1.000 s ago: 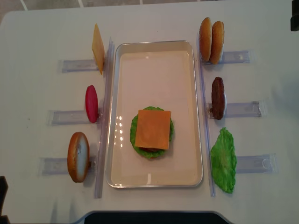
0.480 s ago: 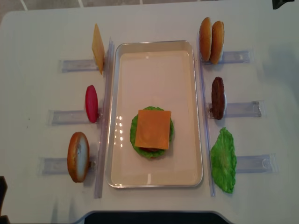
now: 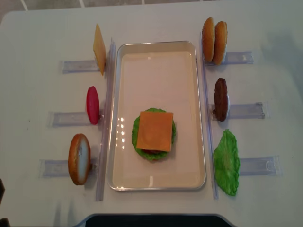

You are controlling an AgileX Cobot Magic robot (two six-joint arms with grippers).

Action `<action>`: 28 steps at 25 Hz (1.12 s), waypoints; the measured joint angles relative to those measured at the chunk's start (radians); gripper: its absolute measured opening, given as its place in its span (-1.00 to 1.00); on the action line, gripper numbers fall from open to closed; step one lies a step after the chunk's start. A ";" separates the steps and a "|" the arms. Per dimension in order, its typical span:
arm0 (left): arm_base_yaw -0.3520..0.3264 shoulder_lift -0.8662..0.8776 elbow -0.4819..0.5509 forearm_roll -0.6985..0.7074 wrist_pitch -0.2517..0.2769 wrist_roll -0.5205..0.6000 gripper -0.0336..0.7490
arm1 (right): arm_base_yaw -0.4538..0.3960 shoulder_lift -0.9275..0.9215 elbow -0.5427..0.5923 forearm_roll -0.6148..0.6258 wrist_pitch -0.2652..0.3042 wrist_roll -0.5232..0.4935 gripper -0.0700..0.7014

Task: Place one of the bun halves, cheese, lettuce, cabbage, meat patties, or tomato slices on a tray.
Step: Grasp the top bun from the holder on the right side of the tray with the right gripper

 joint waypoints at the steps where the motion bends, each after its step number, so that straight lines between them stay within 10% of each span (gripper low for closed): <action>1: 0.000 0.000 0.000 0.000 0.000 0.000 -0.27 | 0.000 0.003 -0.007 0.000 0.007 0.000 0.50; 17: 0.000 0.000 0.000 0.000 0.000 0.000 -0.58 | 0.142 0.006 -0.051 0.019 0.075 0.214 0.50; 28: 0.000 0.000 0.000 0.000 0.000 0.000 -0.63 | 0.345 0.008 -0.052 0.020 -0.014 0.267 0.51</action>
